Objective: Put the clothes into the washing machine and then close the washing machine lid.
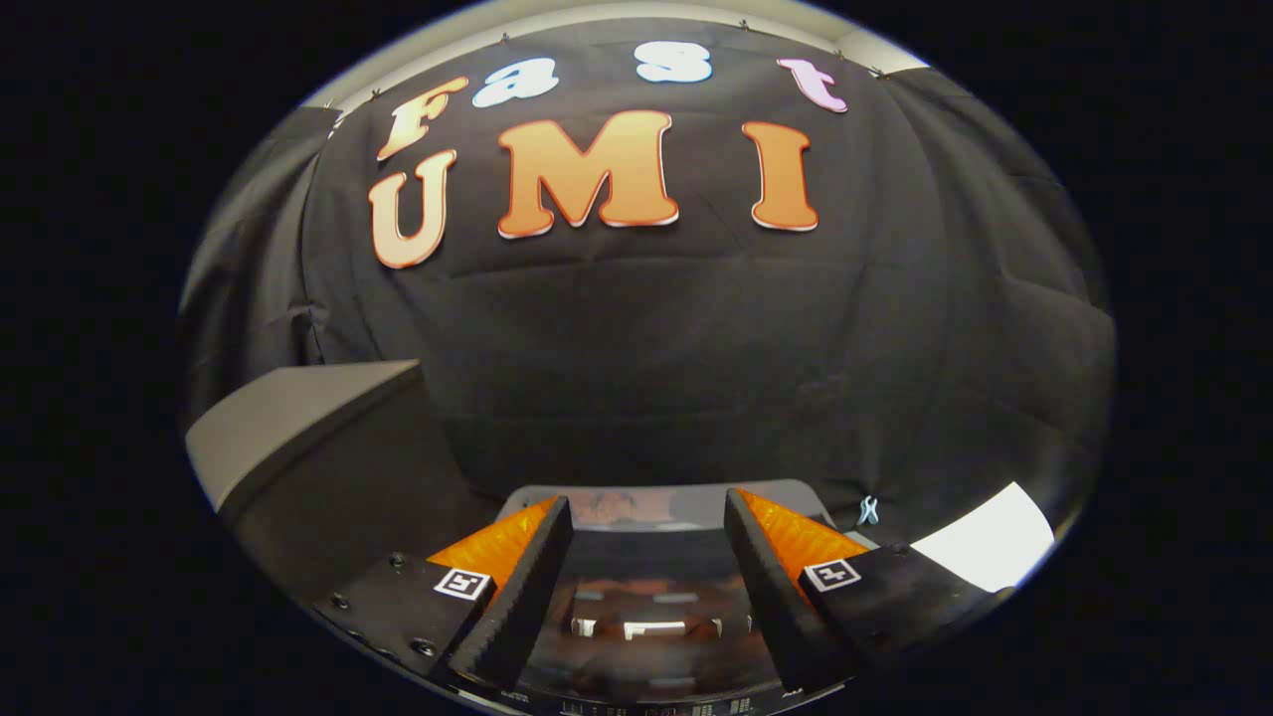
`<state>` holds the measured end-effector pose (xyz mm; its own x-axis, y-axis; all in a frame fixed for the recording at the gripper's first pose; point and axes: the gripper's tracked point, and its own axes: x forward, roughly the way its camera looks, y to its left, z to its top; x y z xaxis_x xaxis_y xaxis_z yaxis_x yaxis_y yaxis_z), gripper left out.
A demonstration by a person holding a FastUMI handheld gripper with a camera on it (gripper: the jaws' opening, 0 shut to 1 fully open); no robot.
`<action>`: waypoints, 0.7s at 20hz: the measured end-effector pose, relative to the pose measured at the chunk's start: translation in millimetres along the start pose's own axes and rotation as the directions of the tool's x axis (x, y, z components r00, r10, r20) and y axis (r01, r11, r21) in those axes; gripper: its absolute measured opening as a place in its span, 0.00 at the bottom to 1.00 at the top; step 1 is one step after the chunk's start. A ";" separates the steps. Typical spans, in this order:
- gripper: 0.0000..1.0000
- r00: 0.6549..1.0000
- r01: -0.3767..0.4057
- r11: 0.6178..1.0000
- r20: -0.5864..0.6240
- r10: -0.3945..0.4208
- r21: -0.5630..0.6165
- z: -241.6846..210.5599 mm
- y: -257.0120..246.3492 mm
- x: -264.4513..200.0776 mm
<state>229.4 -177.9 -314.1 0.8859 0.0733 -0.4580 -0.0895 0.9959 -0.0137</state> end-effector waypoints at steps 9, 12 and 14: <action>0.99 0.997 -0.003 1.000 -0.077 0.005 0.024 -33.3 -3.3 -20.5; 0.99 0.999 -0.002 0.999 -0.048 0.004 0.033 -12.5 -5.9 -32.9; 0.98 1.000 -0.002 0.999 -0.013 0.002 0.034 11.0 -7.2 -44.8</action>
<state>195.4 -187.7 -283.6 0.8798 0.0748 -0.4695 -0.0754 0.9970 0.0176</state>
